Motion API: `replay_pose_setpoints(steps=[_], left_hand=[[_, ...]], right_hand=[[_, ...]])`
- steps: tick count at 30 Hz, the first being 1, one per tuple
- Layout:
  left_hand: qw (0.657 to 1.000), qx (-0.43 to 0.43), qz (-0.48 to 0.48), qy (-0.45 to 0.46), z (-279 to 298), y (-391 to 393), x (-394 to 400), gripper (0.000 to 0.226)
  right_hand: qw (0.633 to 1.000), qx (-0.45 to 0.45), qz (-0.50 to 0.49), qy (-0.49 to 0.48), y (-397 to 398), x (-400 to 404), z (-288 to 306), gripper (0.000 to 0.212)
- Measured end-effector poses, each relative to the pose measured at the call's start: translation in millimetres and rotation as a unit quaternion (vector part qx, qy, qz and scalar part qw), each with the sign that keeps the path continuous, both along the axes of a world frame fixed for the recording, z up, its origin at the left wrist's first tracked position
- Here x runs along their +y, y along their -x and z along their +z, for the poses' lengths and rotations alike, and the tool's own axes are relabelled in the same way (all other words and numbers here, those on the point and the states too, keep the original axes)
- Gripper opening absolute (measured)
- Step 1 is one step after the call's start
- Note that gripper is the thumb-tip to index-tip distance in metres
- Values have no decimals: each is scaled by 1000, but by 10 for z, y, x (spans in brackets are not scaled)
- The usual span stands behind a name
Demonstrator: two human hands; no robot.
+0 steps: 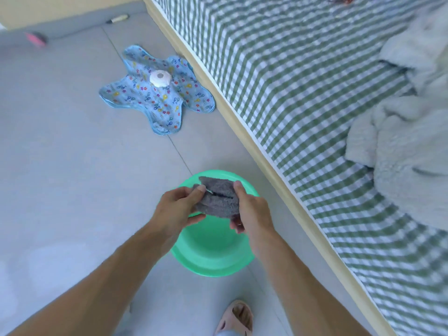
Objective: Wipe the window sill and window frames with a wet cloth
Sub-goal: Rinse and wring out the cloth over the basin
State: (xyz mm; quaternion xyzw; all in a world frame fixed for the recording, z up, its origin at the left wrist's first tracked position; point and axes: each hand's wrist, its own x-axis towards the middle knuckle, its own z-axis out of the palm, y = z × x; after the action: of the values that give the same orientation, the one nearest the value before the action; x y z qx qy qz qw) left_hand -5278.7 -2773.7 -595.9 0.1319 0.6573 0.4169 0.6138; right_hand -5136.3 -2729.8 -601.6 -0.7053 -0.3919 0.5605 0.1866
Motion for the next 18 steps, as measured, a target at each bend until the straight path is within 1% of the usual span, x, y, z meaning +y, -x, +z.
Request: replay_pose_setpoints(steps=[1,2,4,6,7,9,11,12,13,16,18], left_hand=[[1000,-5,26,-7,224,80,-45,17],[999,-4,42,-17,373,147,-81,17],[998,-8,61,-35,672,305,-161,22],[996,-7,69,-48,951,500,-250,24],[996,5,74,-53,1128,640,-332,25],[994,45,91,-50,1412,880,-477,29],[987,90,128,-44,1697,1204,-675,29],[982,110,149,-42,1831,1388,-769,27],[977,122,168,-42,1928,1533,-844,26],[956,149,248,-48,2235,2253,-1188,27],[948,158,270,-62,2408,2701,-1448,26]], right_hand=[[999,-7,37,23,57,29,196,46],[998,7,57,34,90,39,325,44],[991,87,84,51,210,11,575,38],[985,111,123,45,395,-14,792,49],[985,105,131,33,554,-40,931,47],[990,96,104,-2,834,-70,1152,30],[993,109,52,-7,1193,-119,1423,16],[992,120,44,-10,1388,-155,1548,12],[991,117,55,-15,1535,-195,1654,14],[983,92,152,-38,2232,-432,2002,30],[969,65,226,-68,2631,-627,2210,29]])
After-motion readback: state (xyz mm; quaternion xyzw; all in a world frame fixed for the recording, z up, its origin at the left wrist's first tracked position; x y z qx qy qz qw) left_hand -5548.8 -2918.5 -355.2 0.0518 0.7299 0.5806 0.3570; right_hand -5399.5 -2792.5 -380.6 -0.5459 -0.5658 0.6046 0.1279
